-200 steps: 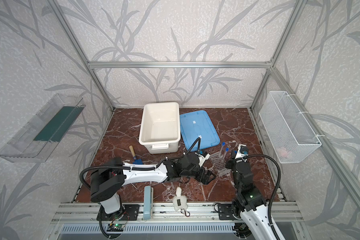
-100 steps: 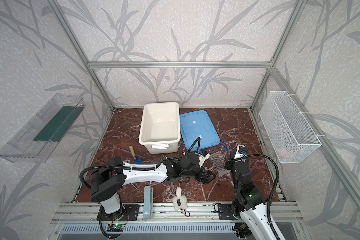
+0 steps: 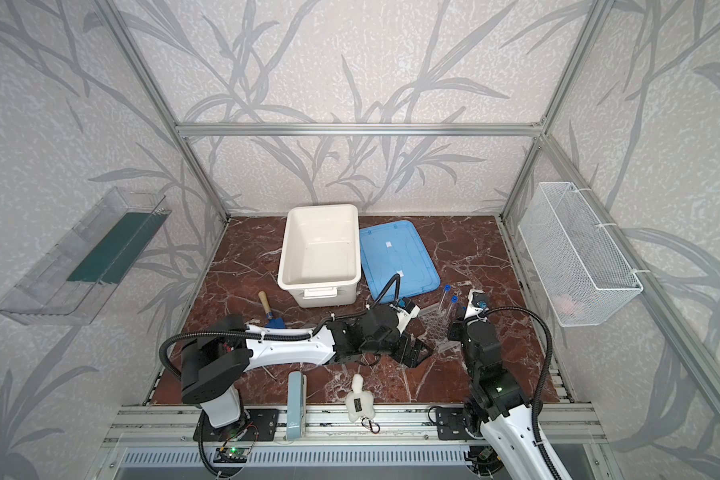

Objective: Organize the chemistry lab equipment
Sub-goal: 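Lower the third tube into the rack with the right gripper and release it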

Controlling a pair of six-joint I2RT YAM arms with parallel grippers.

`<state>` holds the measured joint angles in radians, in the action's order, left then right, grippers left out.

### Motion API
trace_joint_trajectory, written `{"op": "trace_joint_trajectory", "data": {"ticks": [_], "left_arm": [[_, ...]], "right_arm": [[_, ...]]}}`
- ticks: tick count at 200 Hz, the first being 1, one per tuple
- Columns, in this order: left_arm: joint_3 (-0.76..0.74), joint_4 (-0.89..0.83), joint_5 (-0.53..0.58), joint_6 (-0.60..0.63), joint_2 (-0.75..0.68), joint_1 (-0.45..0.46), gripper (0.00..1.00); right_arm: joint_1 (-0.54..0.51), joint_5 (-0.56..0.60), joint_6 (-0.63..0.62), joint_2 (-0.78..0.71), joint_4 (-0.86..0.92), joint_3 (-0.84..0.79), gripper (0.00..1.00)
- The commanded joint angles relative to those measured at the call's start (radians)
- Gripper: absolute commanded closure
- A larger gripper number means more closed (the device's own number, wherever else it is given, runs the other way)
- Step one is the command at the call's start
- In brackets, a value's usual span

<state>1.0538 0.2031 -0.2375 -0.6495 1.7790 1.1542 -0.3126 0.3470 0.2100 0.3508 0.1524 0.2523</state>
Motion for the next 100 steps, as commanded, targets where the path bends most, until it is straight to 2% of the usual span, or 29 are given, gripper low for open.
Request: {"op": "trace_joint_trajectory", "data": {"ticks": [1,9,30,43,69,100], "left_arm": [[-0.018,0.021,0.011,-0.009,-0.016,-0.008,0.04],[-0.020,0.016,0.015,-0.007,-0.025,-0.008,0.04],[-0.012,-0.023,0.041,0.014,-0.060,-0.008,0.01],[-0.001,-0.059,0.059,0.033,-0.090,-0.008,0.01],[0.032,-0.145,0.093,0.069,-0.164,-0.011,0.01],[0.097,-0.256,0.125,0.152,-0.263,-0.028,0.01]], "right_arm": [[-0.002,0.015,0.011,-0.002,0.036,0.020,0.65],[-0.002,0.029,0.023,-0.011,0.054,0.025,0.58],[-0.002,0.067,0.072,-0.056,0.113,0.045,0.25],[-0.002,0.080,0.092,-0.090,0.151,0.067,0.14],[-0.002,0.096,0.116,-0.125,0.210,0.131,0.00],[-0.002,0.082,0.088,-0.039,0.236,0.261,0.01]]}}
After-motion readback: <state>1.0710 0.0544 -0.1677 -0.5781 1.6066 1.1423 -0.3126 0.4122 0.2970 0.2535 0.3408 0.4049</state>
